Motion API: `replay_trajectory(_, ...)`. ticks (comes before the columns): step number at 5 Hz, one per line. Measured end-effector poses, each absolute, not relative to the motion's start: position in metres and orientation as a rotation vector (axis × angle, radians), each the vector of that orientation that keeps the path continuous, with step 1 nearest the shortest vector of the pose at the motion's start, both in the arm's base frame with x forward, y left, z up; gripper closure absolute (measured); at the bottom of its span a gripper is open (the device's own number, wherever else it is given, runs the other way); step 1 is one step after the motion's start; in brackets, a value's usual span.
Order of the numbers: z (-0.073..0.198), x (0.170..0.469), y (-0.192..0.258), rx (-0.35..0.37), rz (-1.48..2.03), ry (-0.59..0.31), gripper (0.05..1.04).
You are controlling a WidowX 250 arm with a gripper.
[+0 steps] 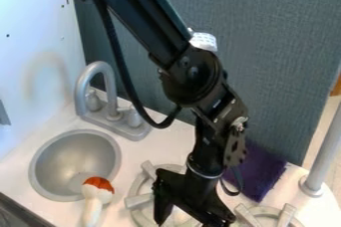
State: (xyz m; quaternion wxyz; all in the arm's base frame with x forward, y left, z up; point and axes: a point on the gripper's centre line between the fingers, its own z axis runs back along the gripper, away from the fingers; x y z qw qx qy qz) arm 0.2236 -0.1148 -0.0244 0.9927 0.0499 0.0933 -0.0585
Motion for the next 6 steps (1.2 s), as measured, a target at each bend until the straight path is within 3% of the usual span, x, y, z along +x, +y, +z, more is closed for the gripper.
replay_trajectory(3, -0.062, 0.239, -0.112, 0.157, -0.225, 0.181, 0.083)
replay_trajectory(4, -0.079, 0.245, -0.117, 0.136, -0.274, 0.165, 0.082)
replay_trajectory(5, -0.084, 0.243, -0.127, 0.055, -0.319, 0.154, 0.082)
replay_trajectory(6, -0.084, 0.242, -0.133, 0.02, -0.324, 0.16, 0.082)
